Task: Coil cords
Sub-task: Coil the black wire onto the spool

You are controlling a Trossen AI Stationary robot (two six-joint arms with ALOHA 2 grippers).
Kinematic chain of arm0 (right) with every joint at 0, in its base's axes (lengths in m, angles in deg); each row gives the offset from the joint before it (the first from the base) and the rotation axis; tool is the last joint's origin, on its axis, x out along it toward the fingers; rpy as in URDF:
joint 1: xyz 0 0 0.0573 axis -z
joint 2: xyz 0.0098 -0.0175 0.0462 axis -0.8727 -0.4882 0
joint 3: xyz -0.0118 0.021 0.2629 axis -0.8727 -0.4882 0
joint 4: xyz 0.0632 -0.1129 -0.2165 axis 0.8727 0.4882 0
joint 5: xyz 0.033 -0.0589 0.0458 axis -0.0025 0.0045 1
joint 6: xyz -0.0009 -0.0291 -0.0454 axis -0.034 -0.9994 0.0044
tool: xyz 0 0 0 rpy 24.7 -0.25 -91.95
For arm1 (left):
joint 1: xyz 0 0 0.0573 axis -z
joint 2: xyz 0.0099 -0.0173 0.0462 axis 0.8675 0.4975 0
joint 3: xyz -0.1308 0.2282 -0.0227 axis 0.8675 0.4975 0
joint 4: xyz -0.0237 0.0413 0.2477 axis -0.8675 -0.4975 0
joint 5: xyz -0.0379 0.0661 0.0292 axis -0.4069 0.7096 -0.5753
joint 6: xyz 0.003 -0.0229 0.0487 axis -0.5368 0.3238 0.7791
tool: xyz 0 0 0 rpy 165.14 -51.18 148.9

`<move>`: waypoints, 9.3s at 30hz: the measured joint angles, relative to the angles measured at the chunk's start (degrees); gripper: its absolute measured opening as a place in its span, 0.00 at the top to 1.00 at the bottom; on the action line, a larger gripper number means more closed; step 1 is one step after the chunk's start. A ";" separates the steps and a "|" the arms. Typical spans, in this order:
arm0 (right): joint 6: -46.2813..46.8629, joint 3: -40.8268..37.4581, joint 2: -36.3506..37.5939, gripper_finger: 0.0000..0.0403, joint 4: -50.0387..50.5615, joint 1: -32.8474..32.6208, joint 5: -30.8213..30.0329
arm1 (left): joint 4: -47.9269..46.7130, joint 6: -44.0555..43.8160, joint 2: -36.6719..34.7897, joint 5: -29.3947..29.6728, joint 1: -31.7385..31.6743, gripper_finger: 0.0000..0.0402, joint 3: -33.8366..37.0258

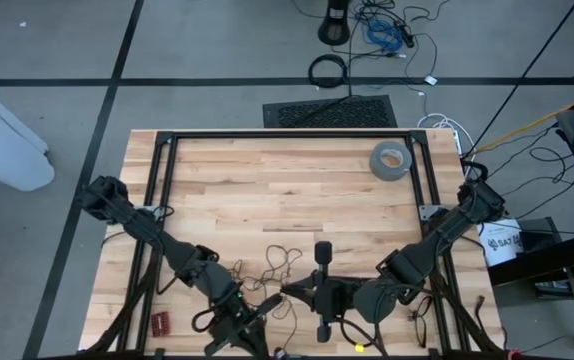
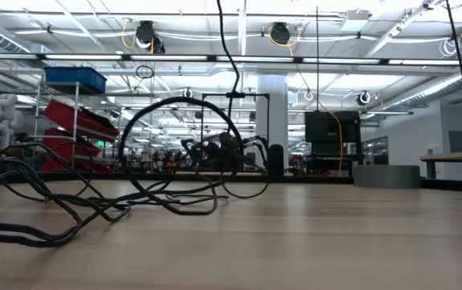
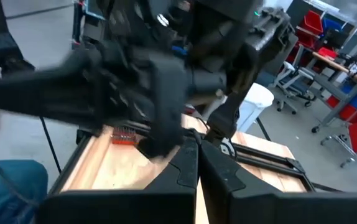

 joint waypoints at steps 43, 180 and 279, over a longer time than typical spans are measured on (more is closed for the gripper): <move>0.09 1.88 0.17 1.00 0.45 -7.14 -7.25 | -9.80 -5.67 -2.58 17.37 -0.08 1.00 0.02; 1.91 -33.23 -14.96 0.56 -61.83 3.15 18.00 | -15.60 4.93 -12.98 62.26 16.09 1.00 0.02; -10.51 -7.54 -0.46 1.00 -17.32 -4.99 5.24 | -29.52 -7.21 -13.81 51.40 11.57 1.00 0.96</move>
